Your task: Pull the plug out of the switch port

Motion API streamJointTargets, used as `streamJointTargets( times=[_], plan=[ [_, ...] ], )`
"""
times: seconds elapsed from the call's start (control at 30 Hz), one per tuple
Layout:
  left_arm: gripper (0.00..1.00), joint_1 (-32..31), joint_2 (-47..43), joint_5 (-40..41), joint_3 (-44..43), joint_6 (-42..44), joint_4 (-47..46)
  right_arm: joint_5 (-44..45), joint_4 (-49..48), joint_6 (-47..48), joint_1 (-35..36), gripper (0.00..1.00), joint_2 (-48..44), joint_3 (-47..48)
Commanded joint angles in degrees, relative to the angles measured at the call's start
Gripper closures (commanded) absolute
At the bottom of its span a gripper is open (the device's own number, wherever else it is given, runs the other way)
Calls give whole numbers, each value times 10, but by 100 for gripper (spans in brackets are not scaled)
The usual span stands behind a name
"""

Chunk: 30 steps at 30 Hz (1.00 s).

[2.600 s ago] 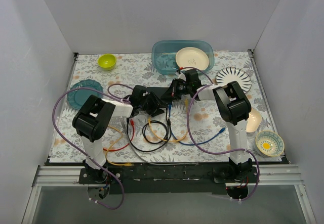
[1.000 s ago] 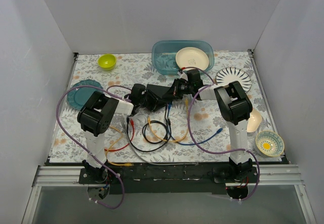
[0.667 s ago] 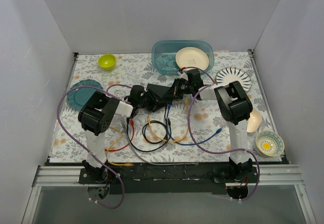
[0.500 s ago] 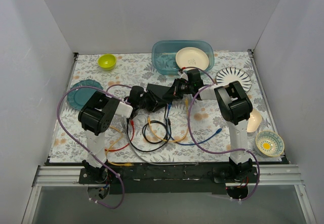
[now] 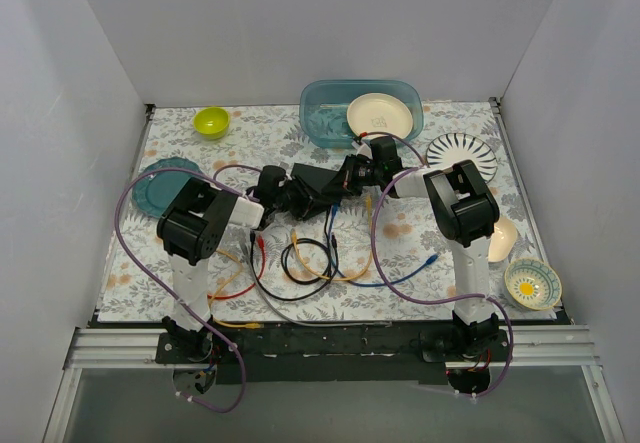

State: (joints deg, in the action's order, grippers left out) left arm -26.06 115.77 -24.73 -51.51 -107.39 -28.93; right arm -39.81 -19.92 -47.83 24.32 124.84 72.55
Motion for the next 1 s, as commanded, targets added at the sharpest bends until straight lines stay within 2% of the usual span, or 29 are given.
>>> streamJointTargets(
  times=[0.0,0.23,0.37,0.43,0.77,0.97],
  plan=[
    [69,-4,46,62,-3,17,137,52,76,36,-1,94,24,-30],
    [82,-7,43,73,-15,33,164,51,74,35,-1,94,26,-32],
    [97,-7,43,73,-12,33,162,50,74,36,-1,94,27,-31],
    [100,-7,42,72,-10,35,160,50,74,36,-1,94,25,-32],
    [100,-7,-20,58,75,61,158,50,77,37,-1,94,29,-24],
    [100,0,-118,63,159,69,173,50,78,38,-2,94,30,-24]
  ],
)
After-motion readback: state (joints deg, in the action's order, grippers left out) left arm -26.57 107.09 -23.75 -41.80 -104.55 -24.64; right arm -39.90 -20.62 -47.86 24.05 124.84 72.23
